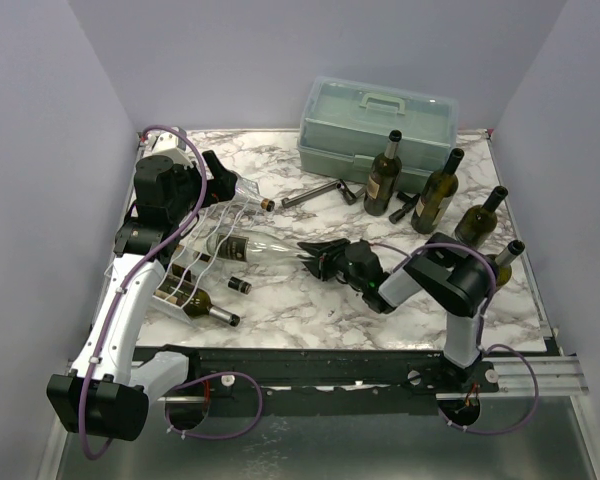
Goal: Put the wine bottle on the wine rack
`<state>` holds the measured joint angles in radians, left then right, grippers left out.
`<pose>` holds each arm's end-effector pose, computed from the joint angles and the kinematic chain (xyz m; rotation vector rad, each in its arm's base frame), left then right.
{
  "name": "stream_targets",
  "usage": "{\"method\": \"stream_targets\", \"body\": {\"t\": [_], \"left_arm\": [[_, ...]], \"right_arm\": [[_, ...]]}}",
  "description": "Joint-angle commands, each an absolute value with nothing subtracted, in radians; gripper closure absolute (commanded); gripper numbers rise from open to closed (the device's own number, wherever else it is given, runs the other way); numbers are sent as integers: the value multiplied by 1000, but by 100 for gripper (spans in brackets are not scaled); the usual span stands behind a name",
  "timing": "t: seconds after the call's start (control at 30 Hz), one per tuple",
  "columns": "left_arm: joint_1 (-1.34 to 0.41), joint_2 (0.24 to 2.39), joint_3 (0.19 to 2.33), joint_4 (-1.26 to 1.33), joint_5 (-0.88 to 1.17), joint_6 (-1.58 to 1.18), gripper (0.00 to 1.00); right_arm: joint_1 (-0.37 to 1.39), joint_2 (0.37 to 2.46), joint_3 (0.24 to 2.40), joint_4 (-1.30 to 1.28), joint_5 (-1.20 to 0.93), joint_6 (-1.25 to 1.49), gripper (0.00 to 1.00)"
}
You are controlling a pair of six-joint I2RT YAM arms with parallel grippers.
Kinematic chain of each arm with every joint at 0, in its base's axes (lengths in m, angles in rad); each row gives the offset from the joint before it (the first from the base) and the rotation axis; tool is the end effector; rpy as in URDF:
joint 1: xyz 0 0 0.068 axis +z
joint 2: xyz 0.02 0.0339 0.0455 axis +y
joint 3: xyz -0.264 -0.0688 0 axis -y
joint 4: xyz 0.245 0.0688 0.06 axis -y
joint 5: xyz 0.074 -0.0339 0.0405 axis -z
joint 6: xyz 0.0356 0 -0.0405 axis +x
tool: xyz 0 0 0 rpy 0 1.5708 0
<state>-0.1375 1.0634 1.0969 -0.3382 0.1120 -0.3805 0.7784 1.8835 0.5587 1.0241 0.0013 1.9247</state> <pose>0.2361 -0.0367 0.3796 -0.1525 1.8933 -0.4595 0.2306 0.2273 0.1092 1.2697 1.9652 1.6825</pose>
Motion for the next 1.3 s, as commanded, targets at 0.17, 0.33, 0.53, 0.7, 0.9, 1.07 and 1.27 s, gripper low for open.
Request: {"method": "stream_targets", "body": {"t": [0.17, 0.33, 0.53, 0.7, 0.9, 1.07, 1.27], "left_arm": [[-130, 1044, 1089, -325, 123, -379, 1], [-130, 1044, 1089, -325, 124, -379, 1], [-131, 1043, 1089, -326, 124, -380, 1], [-131, 1043, 1089, -325, 125, -381, 1], [-131, 1043, 1088, -324, 127, -383, 1], [-131, 1042, 1088, -325, 127, -383, 1], [-130, 1044, 1088, -322, 126, -383, 1]], "right_arm": [[843, 2056, 686, 1563, 79, 2072, 99], [863, 2094, 729, 1570, 112, 2083, 99], [887, 2107, 793, 1526, 146, 2072, 99], [909, 2142, 843, 1514, 164, 2092, 99], [925, 2176, 892, 1483, 178, 2106, 99], [939, 2212, 928, 1485, 197, 2123, 100], [954, 2245, 953, 1504, 222, 2141, 100]]}}
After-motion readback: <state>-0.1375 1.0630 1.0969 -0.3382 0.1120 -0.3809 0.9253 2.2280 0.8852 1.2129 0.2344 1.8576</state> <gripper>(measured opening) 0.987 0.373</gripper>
